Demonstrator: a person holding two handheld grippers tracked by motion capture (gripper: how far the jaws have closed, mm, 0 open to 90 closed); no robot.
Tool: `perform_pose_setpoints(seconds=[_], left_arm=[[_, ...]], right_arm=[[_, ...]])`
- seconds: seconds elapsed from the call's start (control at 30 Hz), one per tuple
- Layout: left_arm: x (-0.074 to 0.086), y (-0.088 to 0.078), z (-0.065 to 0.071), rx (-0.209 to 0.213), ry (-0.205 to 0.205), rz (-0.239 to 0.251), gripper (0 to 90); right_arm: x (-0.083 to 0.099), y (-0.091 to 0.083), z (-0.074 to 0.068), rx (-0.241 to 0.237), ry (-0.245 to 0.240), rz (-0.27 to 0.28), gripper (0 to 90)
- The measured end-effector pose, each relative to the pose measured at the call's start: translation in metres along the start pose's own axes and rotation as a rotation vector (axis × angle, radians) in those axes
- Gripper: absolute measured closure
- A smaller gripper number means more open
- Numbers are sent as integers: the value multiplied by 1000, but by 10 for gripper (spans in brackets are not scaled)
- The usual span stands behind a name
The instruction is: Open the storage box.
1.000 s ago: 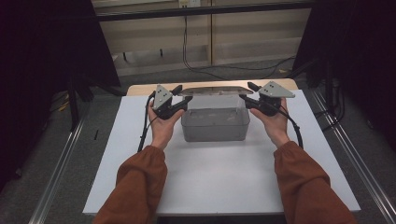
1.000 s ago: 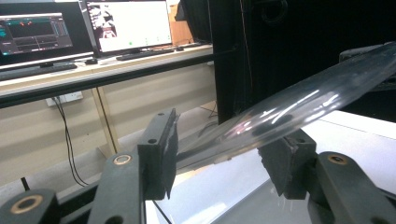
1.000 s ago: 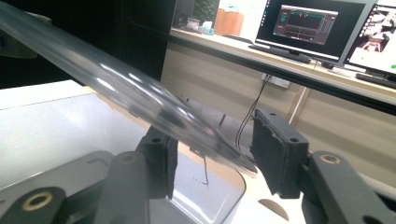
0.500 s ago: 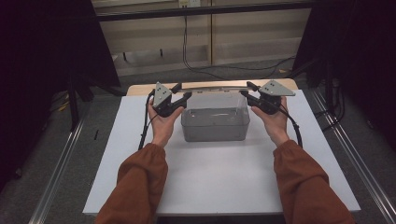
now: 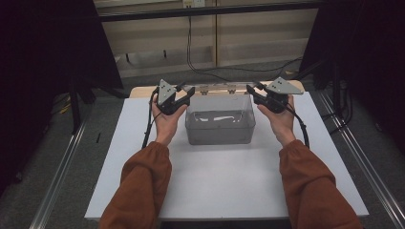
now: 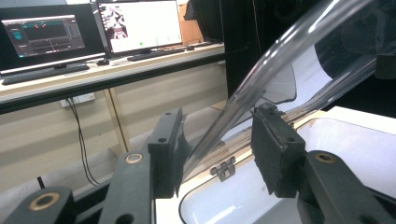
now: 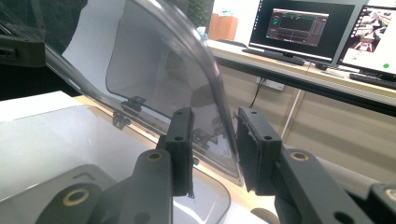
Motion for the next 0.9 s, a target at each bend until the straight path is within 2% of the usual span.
perform_pose_setpoints(seconds=[0.27,0.47,0.53,0.63,0.9], left_arm=[[4,5,-2,-11,-1,-13,556],[3,11,-3,-5,6,-23,563],[3,13,-4,-4,12,-24,573],[3,15,-5,-6,-5,-18,573],[2,18,-8,-6,-10,-15,581]], right_arm=[[2,4,4,5,0,-7,645],[9,6,11,22,14,-21,656],[10,7,13,24,34,-17,666],[11,8,15,27,38,-16,675],[10,18,16,-2,37,-26,671]])
Point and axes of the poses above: each handheld gripper's, and its own axes: y roughly forward along the jaws, x roughly out of its underside, z roughly to its right, the point moved 1 cm from there along y, roughly forward along the jaws, and after that the axes turned 7 degrees about z, right-handed, at the moved point
